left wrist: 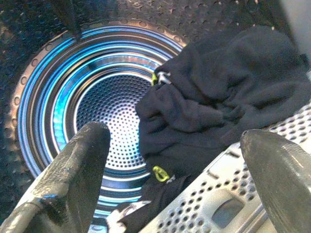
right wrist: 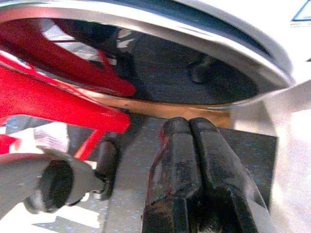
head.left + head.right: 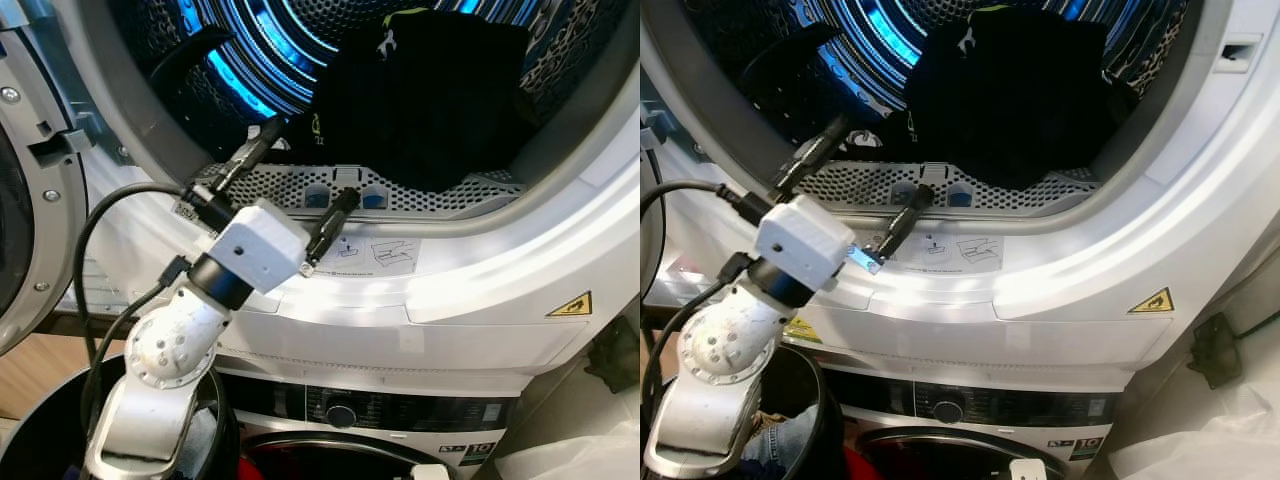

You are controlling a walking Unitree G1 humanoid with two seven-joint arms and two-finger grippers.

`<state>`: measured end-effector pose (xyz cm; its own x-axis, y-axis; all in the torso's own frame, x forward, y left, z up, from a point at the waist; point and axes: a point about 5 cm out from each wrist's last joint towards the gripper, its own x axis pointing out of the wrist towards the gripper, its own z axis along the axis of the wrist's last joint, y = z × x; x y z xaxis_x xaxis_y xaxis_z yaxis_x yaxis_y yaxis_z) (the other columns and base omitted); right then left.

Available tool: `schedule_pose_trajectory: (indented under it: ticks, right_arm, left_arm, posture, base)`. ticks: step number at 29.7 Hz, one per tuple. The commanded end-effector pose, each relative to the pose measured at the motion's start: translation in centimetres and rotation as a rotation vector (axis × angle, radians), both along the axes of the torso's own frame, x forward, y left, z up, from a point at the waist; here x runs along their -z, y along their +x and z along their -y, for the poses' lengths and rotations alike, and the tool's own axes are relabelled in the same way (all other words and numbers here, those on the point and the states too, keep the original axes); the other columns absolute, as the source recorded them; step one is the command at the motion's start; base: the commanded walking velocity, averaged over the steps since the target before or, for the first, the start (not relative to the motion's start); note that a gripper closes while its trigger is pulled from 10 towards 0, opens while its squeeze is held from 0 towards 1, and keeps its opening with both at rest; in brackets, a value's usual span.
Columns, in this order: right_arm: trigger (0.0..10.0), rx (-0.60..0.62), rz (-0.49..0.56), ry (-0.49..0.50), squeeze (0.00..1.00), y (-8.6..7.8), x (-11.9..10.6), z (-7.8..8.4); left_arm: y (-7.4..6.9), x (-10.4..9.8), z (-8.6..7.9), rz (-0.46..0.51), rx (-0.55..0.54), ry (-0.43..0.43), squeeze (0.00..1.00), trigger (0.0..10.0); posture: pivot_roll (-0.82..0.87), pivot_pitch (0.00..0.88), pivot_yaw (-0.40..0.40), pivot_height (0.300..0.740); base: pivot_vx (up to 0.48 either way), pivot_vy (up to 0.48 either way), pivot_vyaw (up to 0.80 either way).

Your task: Clothes washing

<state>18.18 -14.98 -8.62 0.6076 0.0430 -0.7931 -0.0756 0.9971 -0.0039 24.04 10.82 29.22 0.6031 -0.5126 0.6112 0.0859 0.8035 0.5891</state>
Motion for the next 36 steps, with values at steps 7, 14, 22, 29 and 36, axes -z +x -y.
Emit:
schedule_pose_trajectory:
  ticks: [7, 14, 22, 29, 36]
  right_arm:
    - [10.0, -0.021, 0.005, 0.001, 0.0, 0.5, -0.2, -0.5]
    - [10.0, -0.035, 0.012, -0.002, 0.0, 0.7, -0.3, -0.7]
    - [10.0, -0.038, 0.016, 0.002, 0.0, 0.9, -0.4, -0.7]
    - [10.0, -0.051, 0.01, 0.007, 0.0, 0.7, -0.3, -0.8]
    - [10.0, -0.077, 0.003, 0.011, 0.0, 0.7, -0.3, -0.8]
  left_arm:
    - [-0.2, -1.6, 0.0, -0.024, 0.028, -0.268, 0.0, 10.0]
    - [0.5, 0.1, 0.5, -0.06, 0.002, -0.198, 0.0, 10.0]
    - [1.7, -1.3, 0.0, -0.027, -0.001, -0.277, 0.0, 10.0]
    - [1.5, -1.1, 0.7, -0.062, 0.066, -0.314, 0.0, 10.0]
    - [1.6, -1.1, 1.1, -0.04, 0.076, -0.287, 0.0, 10.0]
  posture:
    - [0.23, 0.0, 0.014, 0.74]
    - [0.23, 0.0, 0.006, 0.74]
    - [0.22, 0.0, 0.006, 0.74]
    - [0.23, 0.0, -0.001, 0.74]
    - [0.25, 0.0, -0.017, 0.74]
  base:
    - [0.0, 0.0, 0.0]
    - [0.0, 0.0, 0.0]
    - [0.0, 0.0, 0.0]
    - [0.0, 0.0, 0.0]
    - [0.0, 0.0, 0.0]
